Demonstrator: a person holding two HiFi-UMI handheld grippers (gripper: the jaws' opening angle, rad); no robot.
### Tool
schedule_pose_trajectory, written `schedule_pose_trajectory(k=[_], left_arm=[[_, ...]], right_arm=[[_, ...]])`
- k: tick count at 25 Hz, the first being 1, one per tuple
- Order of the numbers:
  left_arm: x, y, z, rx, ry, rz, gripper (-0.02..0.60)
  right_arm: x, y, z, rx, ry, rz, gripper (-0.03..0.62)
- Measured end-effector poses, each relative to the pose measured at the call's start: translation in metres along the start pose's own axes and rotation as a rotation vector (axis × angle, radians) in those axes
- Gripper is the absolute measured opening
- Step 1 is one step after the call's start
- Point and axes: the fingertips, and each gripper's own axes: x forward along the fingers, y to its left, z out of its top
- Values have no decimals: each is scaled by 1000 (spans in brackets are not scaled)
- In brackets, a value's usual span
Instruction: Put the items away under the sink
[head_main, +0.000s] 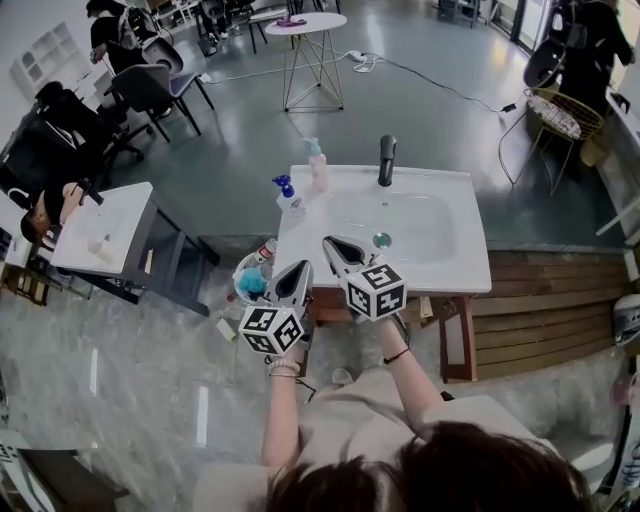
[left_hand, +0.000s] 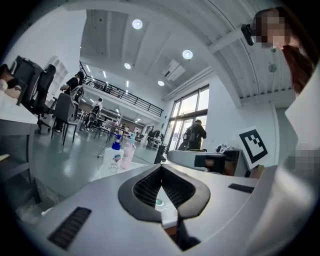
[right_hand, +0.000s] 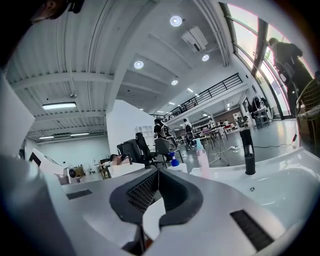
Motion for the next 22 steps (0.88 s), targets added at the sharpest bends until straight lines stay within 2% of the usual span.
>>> schedule_pose_trajectory(k=[7, 17, 22], left_arm=[[1, 29, 12, -27, -40, 55, 0], [15, 76, 16, -68, -55, 168, 0], [28, 93, 11, -99, -55, 204, 0]], right_arm=[[32, 3, 4, -48, 38, 32, 18], [104, -3, -16, -102, 147, 100, 18], [123, -14, -31, -90, 189, 116, 20]])
